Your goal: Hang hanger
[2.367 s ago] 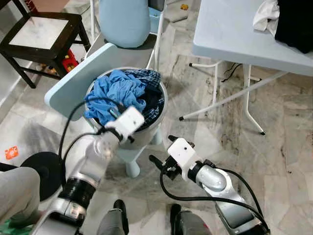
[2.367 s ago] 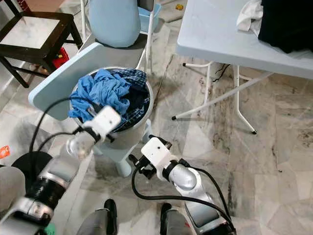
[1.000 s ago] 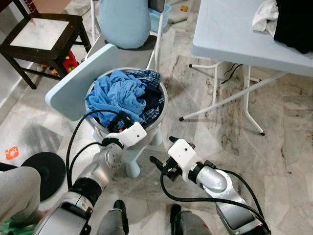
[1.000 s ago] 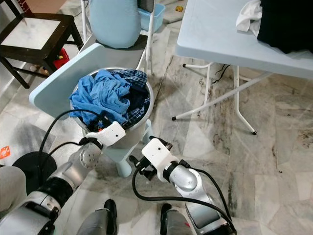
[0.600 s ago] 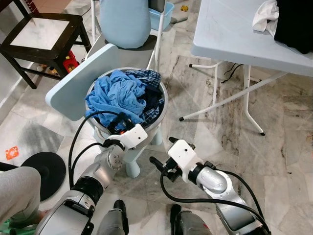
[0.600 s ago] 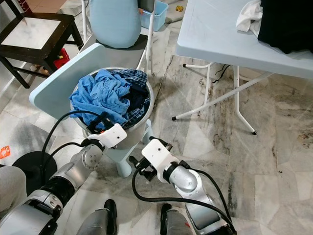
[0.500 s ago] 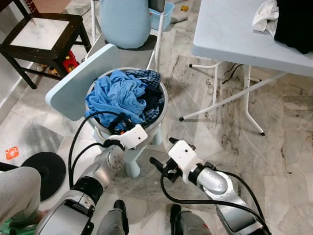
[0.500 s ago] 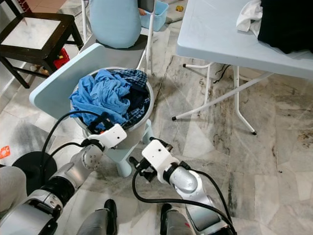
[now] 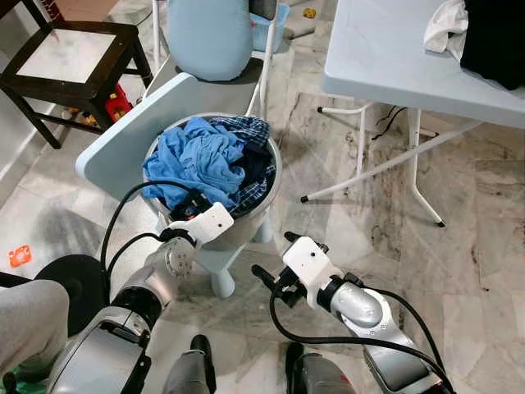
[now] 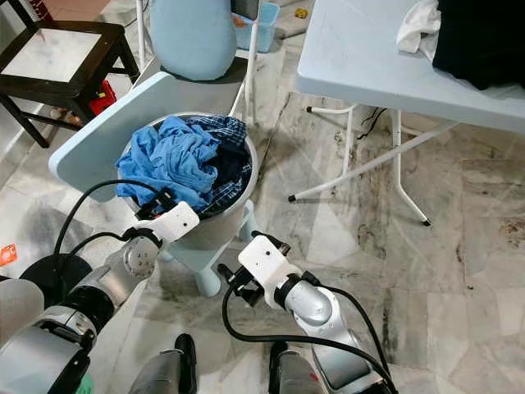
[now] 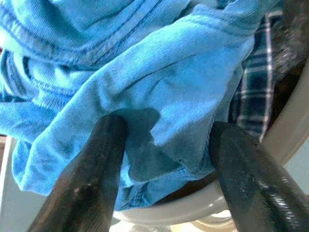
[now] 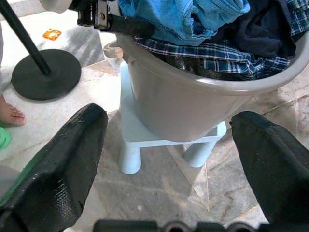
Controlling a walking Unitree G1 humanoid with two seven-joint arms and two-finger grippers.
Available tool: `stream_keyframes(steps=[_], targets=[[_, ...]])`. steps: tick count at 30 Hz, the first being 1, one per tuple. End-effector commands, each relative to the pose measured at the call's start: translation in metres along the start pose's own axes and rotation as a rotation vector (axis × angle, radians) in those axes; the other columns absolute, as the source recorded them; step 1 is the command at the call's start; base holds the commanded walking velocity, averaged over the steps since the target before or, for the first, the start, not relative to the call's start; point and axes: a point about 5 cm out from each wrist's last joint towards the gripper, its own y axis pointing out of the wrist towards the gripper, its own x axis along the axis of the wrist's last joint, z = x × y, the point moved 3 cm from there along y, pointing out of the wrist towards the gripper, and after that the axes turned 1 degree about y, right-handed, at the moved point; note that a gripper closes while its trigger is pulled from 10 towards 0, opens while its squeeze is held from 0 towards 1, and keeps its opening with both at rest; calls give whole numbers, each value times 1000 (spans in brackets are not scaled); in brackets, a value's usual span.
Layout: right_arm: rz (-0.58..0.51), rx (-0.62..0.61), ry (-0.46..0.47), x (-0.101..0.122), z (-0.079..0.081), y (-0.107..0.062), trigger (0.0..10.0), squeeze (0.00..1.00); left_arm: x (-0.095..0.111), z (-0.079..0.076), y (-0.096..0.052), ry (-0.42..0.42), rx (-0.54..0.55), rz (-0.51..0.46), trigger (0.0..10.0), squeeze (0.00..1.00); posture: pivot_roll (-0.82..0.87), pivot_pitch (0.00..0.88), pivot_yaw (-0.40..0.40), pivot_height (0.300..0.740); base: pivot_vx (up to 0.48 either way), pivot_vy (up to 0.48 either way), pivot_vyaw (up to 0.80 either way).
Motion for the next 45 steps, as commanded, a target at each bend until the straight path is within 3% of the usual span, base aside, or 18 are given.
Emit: stream_keyframes(steps=[1, 31, 33, 35, 37, 39, 45], targets=[[8, 10, 6, -2, 6, -1, 10000, 0, -7, 2, -1, -11, 8, 20, 0, 0, -59, 316, -33, 740, 0, 0, 0], [6, 1, 0, -1, 3, -1, 10000, 0, 9, 7, 2, -38, 30, -55, 0, 0, -64, 311, -33, 740, 0, 0, 0], [6, 0, 0, -1, 3, -1, 10000, 0, 16, 11, 4, -59, 43, -85, 0, 0, -64, 311, -33, 740, 0, 0, 0], [5, -1, -1, -1, 2, -1, 10000, 0, 36, 18, 6, -157, 48, -172, 0, 0, -64, 312, -36, 740, 0, 0, 0], [6, -1, -1, -1, 2, -1, 10000, 0, 45, 19, 6, -184, 40, -216, 0, 0, -64, 312, -36, 740, 0, 0, 0], [6, 0, -1, -1, 2, -1, 10000, 0, 64, 23, 8, -271, 8, -284, 0, 0, -60, 311, -37, 740, 0, 0, 0], [1, 2, -2, 1, 3, 1, 10000, 0, 73, 31, 10, -298, 13, -313, 0, 0, -60, 311, -37, 740, 0, 0, 0]])
